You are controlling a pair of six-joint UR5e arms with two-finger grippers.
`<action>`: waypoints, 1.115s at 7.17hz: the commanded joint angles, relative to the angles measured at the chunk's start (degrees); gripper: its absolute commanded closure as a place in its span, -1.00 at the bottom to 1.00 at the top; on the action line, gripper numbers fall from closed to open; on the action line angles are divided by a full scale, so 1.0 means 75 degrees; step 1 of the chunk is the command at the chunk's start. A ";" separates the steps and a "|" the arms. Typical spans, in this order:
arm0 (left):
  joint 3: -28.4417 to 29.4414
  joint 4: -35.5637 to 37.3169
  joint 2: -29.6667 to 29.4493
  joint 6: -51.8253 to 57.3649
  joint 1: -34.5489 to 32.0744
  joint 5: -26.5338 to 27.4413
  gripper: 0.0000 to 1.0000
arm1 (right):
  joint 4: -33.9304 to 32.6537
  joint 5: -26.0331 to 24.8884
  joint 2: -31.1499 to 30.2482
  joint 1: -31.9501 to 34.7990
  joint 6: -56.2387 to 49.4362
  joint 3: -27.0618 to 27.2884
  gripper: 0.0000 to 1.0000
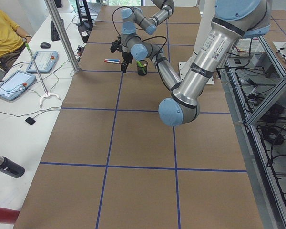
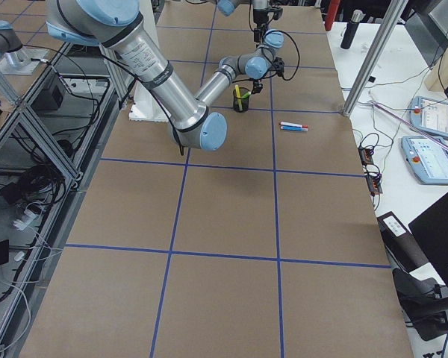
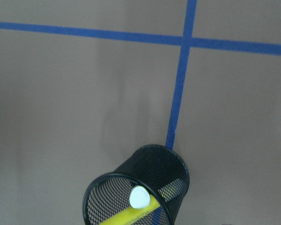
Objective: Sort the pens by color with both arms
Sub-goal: 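Lift the green marker up out of the cup with the right gripper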
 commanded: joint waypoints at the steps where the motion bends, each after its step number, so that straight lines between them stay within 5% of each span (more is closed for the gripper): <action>1: 0.0010 -0.0009 0.0001 0.0001 -0.0011 0.0000 -0.91 | -0.0202 0.0003 0.0289 -0.0007 -0.0008 -0.0477 -0.05; 8: -0.0002 -0.0009 0.0001 0.0001 -0.0023 0.0000 -0.91 | -0.0367 0.0014 0.0254 -0.0206 0.0027 -0.0584 0.07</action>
